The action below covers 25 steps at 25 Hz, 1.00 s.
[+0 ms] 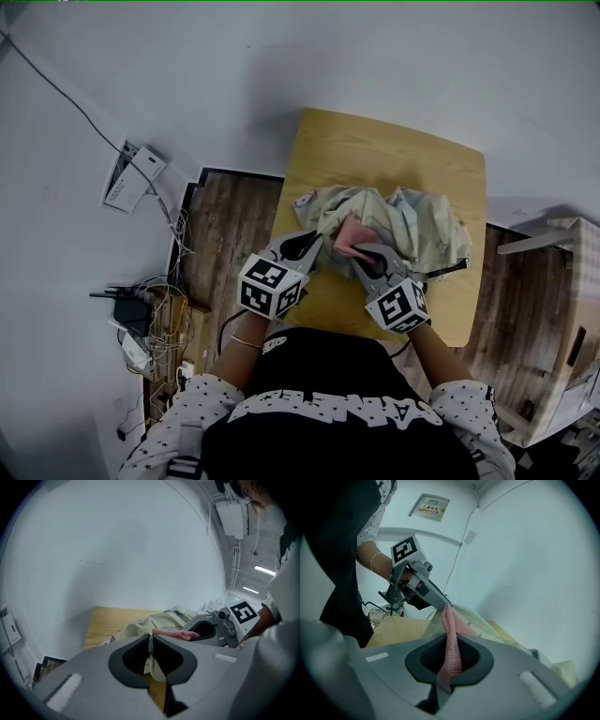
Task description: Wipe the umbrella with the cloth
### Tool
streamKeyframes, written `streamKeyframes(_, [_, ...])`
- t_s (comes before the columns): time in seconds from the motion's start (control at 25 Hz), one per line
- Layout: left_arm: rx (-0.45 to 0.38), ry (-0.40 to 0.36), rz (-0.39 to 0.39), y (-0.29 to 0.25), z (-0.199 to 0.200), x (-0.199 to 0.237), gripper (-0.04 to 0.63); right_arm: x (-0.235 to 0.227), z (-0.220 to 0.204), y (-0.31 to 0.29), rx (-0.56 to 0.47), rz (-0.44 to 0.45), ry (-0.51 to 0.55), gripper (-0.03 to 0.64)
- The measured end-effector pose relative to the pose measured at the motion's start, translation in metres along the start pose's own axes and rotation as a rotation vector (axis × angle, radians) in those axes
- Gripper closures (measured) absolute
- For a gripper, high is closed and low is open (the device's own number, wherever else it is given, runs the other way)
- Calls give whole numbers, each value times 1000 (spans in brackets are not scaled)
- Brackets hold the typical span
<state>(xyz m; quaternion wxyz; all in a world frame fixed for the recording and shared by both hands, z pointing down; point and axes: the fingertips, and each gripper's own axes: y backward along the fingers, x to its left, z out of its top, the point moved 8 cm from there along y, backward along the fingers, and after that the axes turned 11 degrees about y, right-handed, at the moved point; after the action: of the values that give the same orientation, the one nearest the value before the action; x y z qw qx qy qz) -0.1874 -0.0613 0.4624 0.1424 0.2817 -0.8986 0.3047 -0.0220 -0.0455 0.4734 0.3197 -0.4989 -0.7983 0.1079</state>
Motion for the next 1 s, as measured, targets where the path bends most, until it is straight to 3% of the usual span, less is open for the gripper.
streamKeyframes(1.0, [13,-10,-8,-1,-4,-4,574,46,-4,18,-4,102,-40,584])
